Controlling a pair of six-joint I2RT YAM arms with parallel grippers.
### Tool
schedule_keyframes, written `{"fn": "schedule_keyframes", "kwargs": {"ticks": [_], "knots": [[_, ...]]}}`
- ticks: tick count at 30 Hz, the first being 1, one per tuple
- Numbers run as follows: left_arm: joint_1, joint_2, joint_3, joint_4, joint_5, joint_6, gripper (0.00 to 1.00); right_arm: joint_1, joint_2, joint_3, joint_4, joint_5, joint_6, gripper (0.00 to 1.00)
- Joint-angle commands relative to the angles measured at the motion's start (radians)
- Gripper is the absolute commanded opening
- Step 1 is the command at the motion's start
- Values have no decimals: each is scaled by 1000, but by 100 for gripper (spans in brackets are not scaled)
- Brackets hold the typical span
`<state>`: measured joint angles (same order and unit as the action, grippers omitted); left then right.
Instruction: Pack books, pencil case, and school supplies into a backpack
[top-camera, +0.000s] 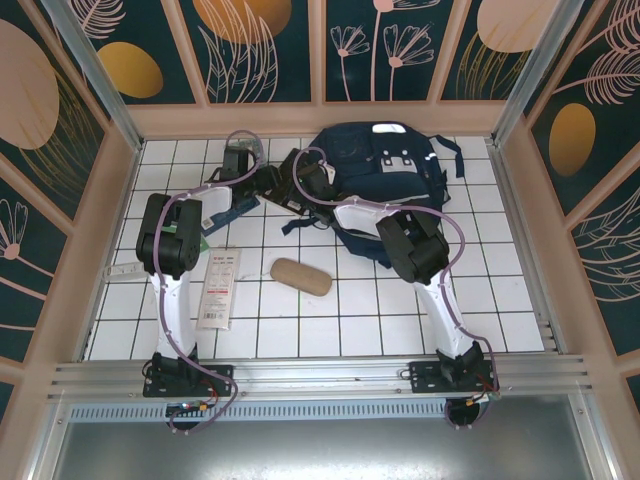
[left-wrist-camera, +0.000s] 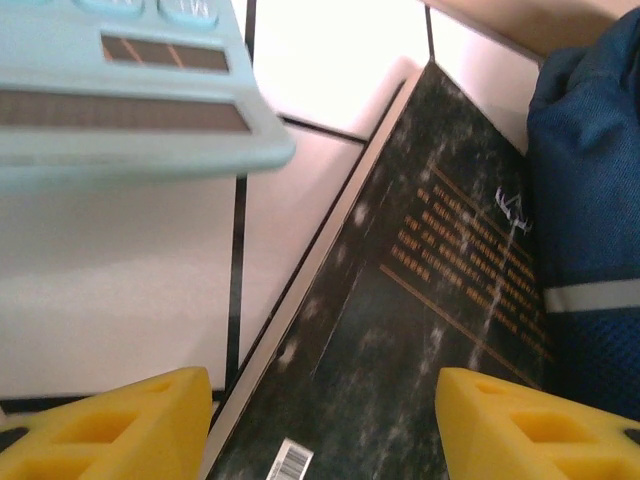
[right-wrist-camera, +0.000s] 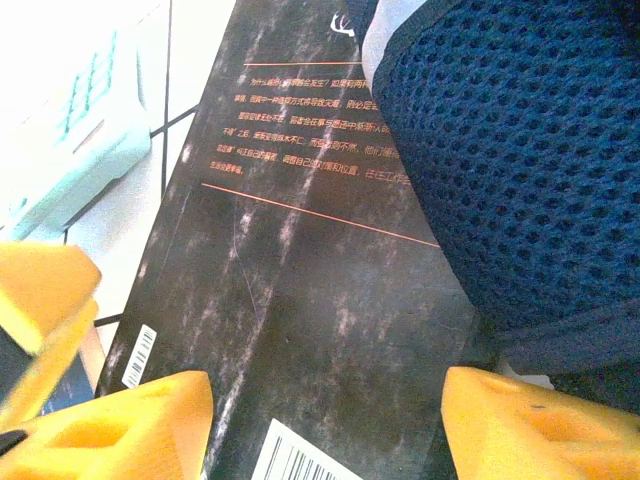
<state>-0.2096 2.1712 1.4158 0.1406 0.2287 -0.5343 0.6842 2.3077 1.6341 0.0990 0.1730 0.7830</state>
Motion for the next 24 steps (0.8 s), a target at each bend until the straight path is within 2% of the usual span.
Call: {"fn": "schedule_keyframes", "kwargs": {"ticks": [1, 13, 17, 24], "knots": [[-15, -58, -74, 56, 56, -56, 60, -43, -29, -16, -128, 77, -26, 64], [-129, -188, -247, 104, -13, -94, 59, -80, -156, -169, -95, 88, -50, 68], [-129, -192, -198, 51, -86, -61, 60, -90, -175, -202, -90, 98, -45, 68], [-129, -118, -68, -14, -108, -7, 59, -100, -238, -258, -71, 116, -61, 69]]}}
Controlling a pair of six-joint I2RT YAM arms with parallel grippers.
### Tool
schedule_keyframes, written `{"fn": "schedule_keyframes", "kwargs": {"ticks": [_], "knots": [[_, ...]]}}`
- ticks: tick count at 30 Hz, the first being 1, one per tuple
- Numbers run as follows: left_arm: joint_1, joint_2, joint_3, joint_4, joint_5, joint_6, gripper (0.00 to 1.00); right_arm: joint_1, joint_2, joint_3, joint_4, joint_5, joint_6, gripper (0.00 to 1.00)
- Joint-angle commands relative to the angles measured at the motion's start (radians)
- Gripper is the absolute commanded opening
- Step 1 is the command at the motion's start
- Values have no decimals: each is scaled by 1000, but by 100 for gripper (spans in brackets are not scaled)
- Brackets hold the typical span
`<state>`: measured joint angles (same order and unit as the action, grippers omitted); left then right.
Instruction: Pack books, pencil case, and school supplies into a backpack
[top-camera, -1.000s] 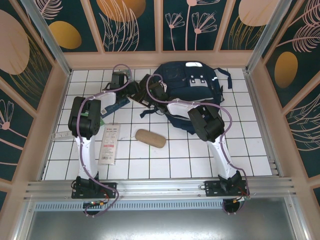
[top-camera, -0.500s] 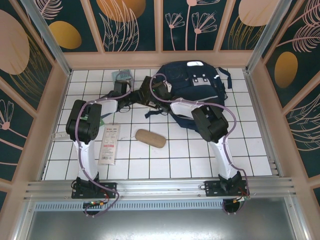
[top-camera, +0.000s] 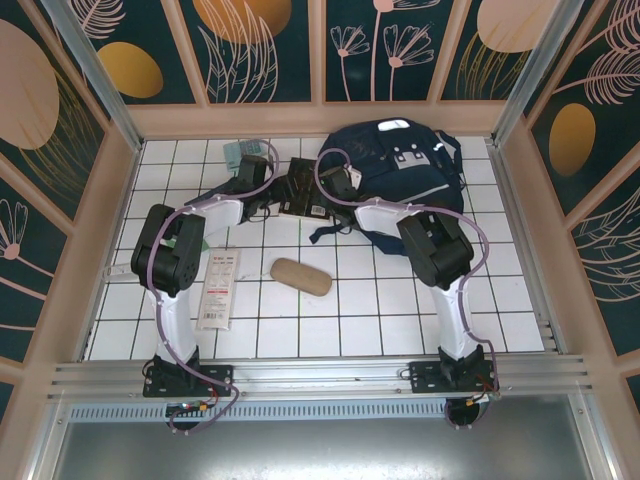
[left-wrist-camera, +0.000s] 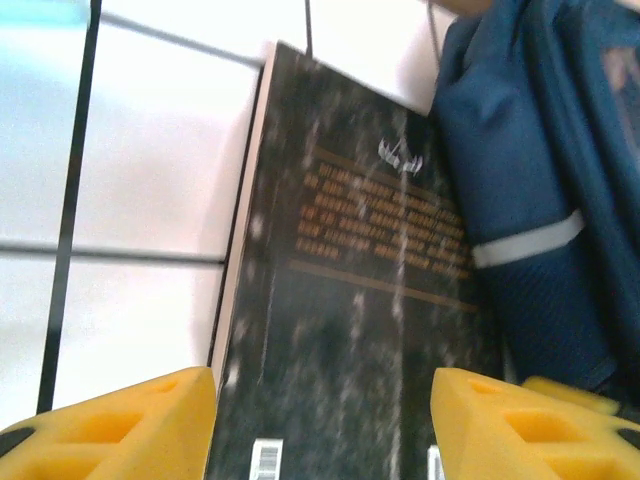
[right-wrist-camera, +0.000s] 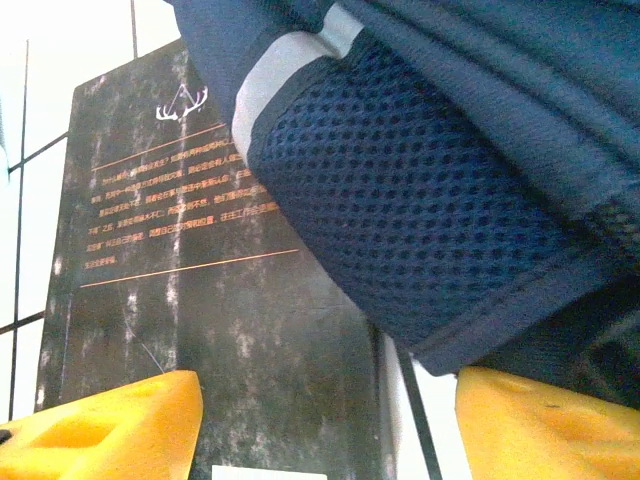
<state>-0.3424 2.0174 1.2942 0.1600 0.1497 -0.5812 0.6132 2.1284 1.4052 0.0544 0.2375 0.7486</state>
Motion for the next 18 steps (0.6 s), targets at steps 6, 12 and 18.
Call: {"fn": "schedule_keyframes", "kwargs": {"ticks": [6, 12, 18], "knots": [[3, 112, 141, -74, -26, 64, 59, -58, 1, -12, 20, -76, -34, 67], [3, 127, 157, -81, -39, 72, 60, -18, -25, -27, 55, -6, -49, 66], [3, 126, 150, -71, -44, 74, 60, 17, -14, 33, 26, 6, -90, 66]]}}
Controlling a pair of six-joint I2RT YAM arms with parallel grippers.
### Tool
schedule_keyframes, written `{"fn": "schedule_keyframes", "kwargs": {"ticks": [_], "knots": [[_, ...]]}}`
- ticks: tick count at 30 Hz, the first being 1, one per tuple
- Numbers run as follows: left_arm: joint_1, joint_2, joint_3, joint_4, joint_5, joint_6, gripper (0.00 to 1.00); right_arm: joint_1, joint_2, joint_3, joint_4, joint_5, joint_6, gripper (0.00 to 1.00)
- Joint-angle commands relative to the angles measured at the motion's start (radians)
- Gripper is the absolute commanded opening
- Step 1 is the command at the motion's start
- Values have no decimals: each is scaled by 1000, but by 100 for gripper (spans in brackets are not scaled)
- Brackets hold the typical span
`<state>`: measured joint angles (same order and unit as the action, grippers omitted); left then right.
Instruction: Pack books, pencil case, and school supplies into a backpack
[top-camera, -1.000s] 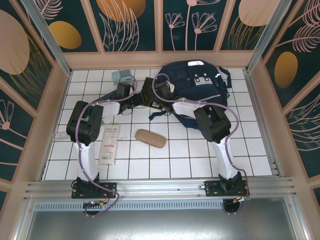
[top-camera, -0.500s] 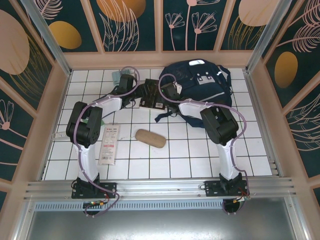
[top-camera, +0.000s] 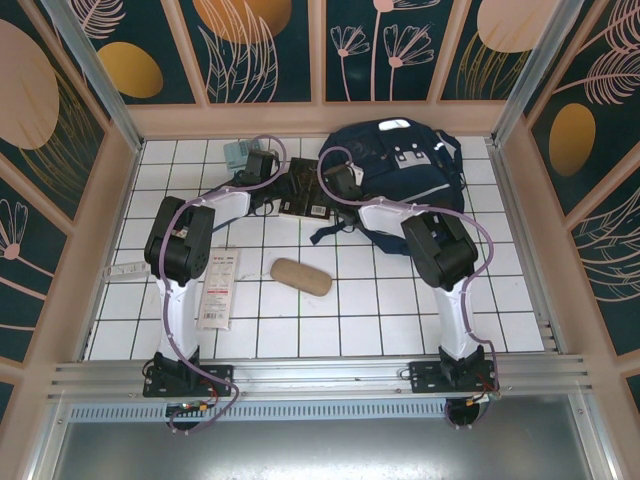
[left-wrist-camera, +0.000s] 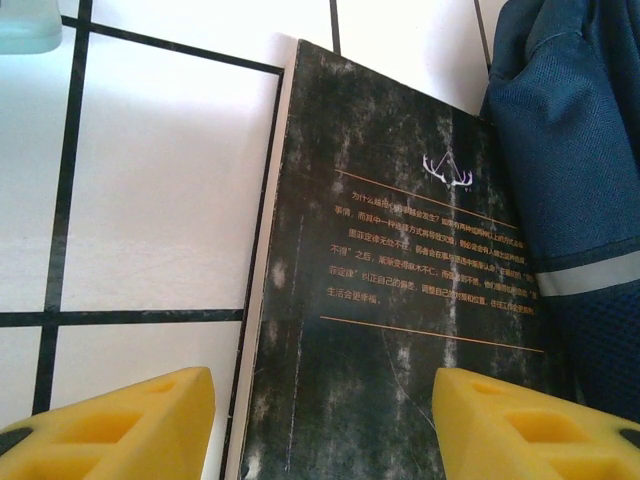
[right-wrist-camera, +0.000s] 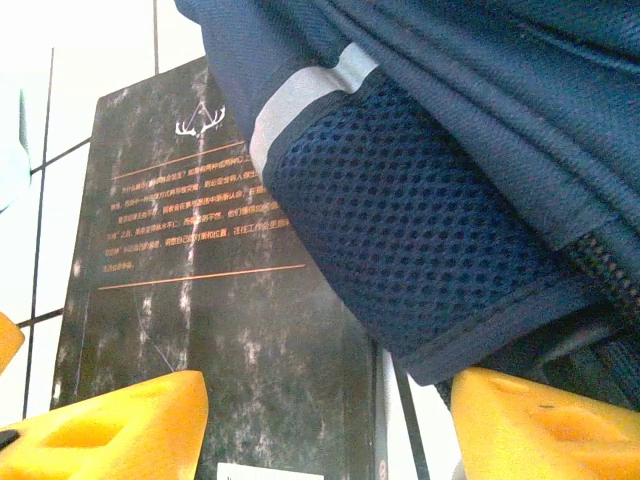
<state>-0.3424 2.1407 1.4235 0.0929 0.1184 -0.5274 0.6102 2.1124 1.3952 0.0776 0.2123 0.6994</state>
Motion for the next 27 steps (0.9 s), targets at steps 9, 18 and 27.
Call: {"fn": "schedule_keyframes", "kwargs": {"ticks": [9, 18, 27], "knots": [[3, 10, 19, -1, 7, 17, 60, 2, 104, 112, -46, -10, 7, 67], [3, 16, -13, 8, 22, -8, 61, -7, 143, 122, -90, -2, 41, 67], [3, -68, -172, 93, 39, -102, 60, 18, 154, 125, 62, -238, -65, 67]]}}
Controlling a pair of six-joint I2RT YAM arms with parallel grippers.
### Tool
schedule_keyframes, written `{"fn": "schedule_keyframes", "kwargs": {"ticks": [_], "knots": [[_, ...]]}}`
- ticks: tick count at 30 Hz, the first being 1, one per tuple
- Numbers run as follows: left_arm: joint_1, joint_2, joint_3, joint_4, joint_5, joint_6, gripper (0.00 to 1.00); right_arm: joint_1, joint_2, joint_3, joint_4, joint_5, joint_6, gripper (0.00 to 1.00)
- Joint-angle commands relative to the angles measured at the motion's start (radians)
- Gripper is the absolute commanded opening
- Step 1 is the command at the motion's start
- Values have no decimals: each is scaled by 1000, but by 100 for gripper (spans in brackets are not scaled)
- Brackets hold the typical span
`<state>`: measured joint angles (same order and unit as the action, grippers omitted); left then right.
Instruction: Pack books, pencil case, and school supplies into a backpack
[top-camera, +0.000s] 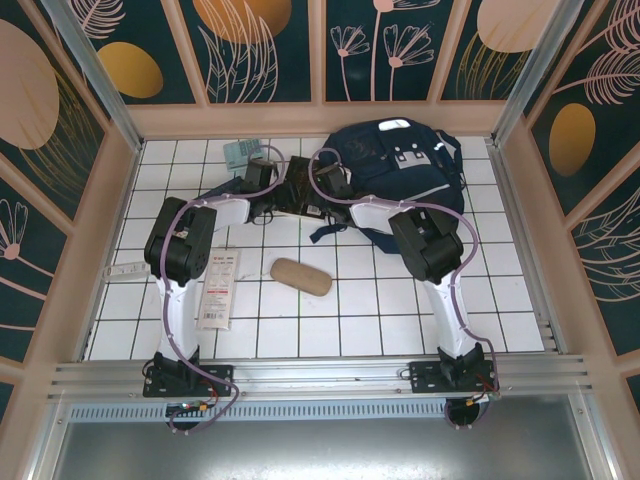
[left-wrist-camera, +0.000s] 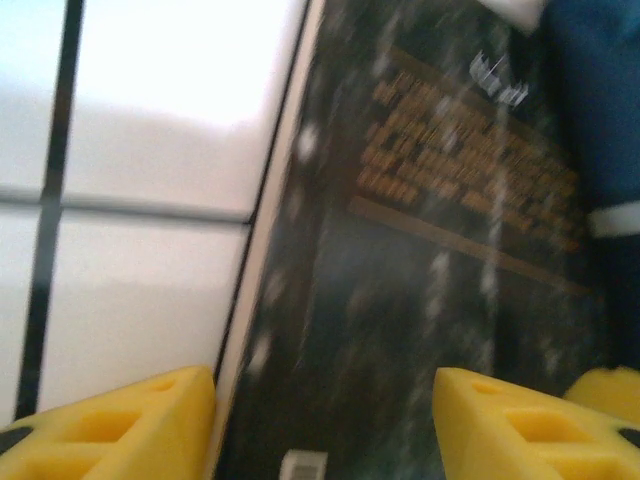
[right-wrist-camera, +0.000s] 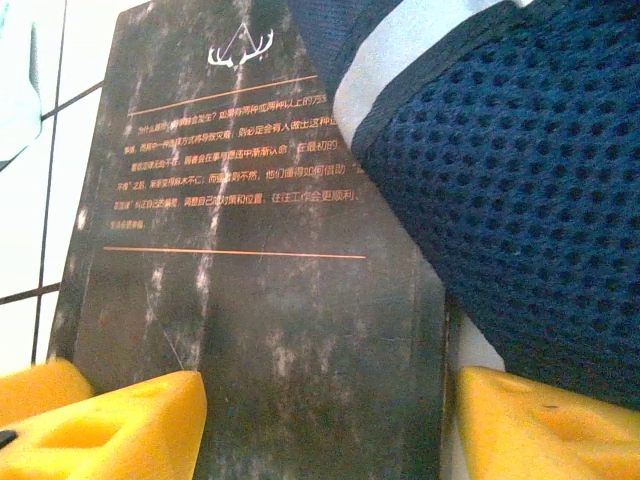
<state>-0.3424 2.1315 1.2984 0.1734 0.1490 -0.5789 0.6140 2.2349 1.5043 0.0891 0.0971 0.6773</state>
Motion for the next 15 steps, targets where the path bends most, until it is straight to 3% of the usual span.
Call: {"fn": "schedule_keyframes", "kwargs": {"ticks": [1, 15], "knots": [[3, -68, -62, 10, 15, -58, 59, 17, 31, 17, 52, -131, -46, 67], [2, -286, -354, 61, -5, -128, 60, 54, -71, -116, 67, -138, -42, 66]]}}
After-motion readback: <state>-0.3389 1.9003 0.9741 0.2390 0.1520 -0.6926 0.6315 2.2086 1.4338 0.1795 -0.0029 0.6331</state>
